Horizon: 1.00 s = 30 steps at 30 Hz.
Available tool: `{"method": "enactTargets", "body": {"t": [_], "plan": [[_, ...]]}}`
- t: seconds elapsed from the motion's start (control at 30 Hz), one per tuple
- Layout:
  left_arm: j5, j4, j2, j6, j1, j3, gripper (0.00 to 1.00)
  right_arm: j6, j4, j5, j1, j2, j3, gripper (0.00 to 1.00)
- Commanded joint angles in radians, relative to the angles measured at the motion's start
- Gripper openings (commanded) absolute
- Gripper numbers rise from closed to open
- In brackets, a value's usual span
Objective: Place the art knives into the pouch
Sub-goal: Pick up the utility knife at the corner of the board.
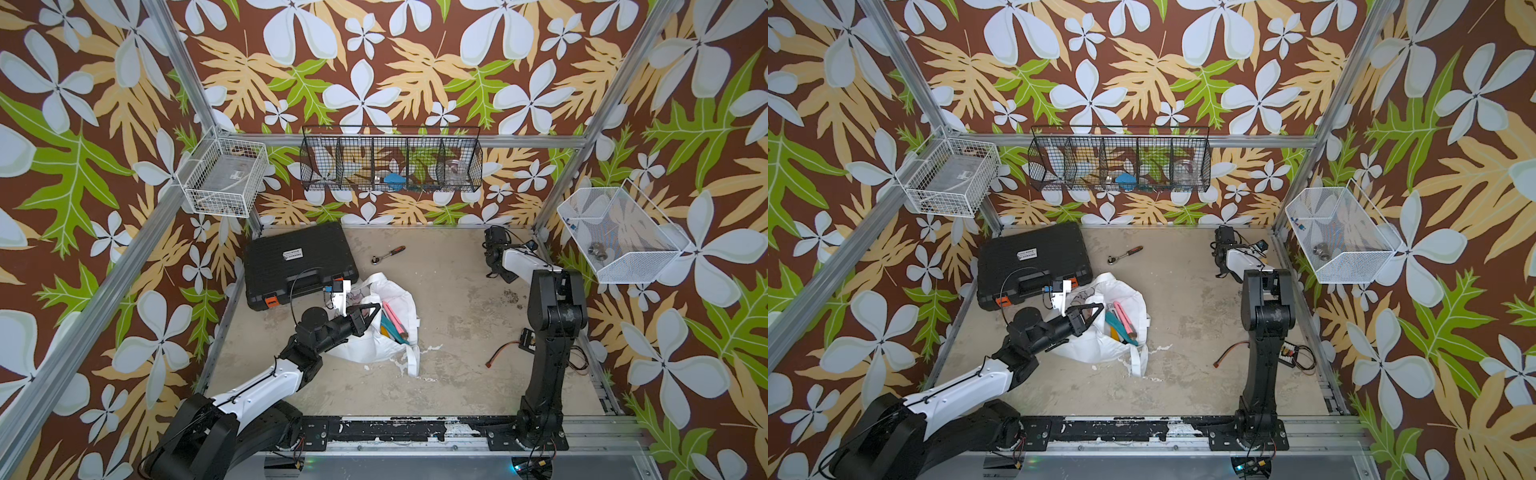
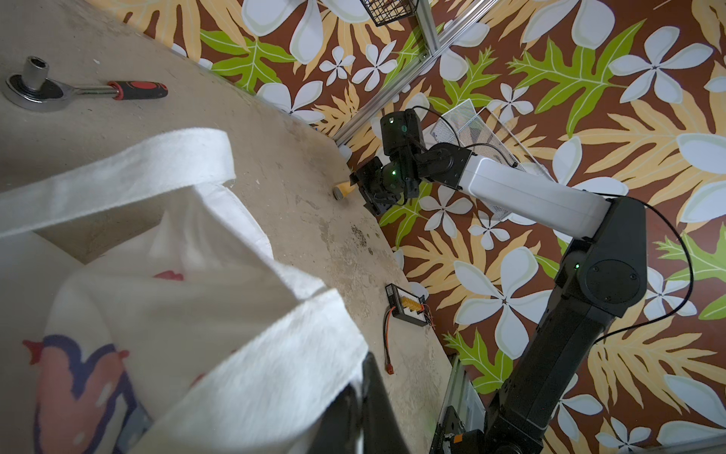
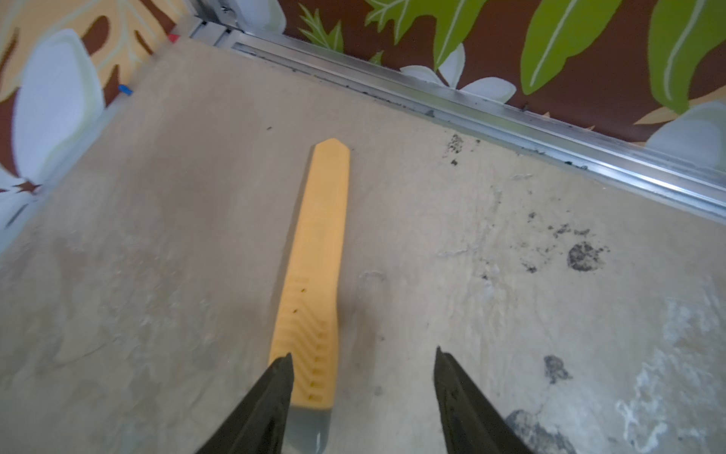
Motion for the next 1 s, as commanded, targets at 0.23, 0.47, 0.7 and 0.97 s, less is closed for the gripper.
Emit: {"method": "enactTargets", "body": {"t": [0.23,0.47,0.7,0.97], "plan": [[0.008,0.043,0.019,0.007,-0.002,-0.004,0.0,-0.094,-0.005,-0.092,-0.037,0.104,0.117,0.6],[0.011,0.043,0.016,0.006,-0.001,-0.003,0.0,-0.106,-0.025,-0.145,-0.055,0.133,0.157,0.59],[0.011,0.044,0.014,0.008,-0.001,-0.003,0.0,-0.131,0.015,-0.168,-0.056,0.079,0.133,0.64],[0.011,0.042,0.013,0.009,-0.002,-0.003,0.0,-0.125,-0.004,-0.186,-0.055,0.1,0.193,0.67]]}}
